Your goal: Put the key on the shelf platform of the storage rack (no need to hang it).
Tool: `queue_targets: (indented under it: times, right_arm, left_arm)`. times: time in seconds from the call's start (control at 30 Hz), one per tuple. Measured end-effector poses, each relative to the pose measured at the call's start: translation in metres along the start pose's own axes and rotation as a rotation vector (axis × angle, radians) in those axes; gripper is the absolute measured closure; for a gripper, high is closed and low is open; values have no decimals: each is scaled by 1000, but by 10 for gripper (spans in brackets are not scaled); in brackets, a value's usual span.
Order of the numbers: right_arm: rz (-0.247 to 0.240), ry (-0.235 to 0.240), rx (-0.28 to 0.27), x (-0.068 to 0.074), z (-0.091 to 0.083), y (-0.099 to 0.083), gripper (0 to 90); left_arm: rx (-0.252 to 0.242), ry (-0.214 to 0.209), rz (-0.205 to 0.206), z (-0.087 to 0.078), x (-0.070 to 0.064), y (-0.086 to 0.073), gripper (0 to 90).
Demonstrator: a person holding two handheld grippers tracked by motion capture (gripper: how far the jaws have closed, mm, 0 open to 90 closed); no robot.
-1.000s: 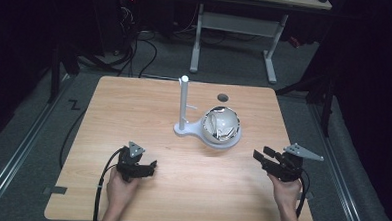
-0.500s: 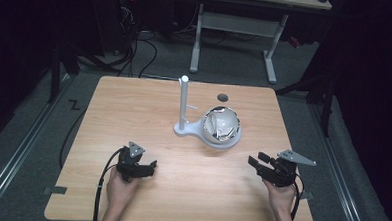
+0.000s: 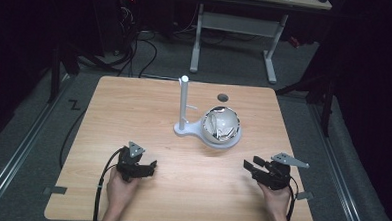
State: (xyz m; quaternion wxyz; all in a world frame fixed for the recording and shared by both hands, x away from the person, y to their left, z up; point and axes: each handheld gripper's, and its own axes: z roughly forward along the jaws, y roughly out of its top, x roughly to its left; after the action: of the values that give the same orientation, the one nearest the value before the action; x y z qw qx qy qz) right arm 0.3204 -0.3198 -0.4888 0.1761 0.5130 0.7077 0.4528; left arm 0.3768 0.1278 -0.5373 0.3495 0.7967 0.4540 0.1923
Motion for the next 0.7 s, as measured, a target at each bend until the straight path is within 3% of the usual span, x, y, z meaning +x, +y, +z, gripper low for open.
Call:
queue_targets:
  times: [0.7]
  right_arm:
    - [-2, -1, 53, 6, 15, -16, 485]
  left_arm:
    - [0, 0, 0, 0, 0, 0, 183]
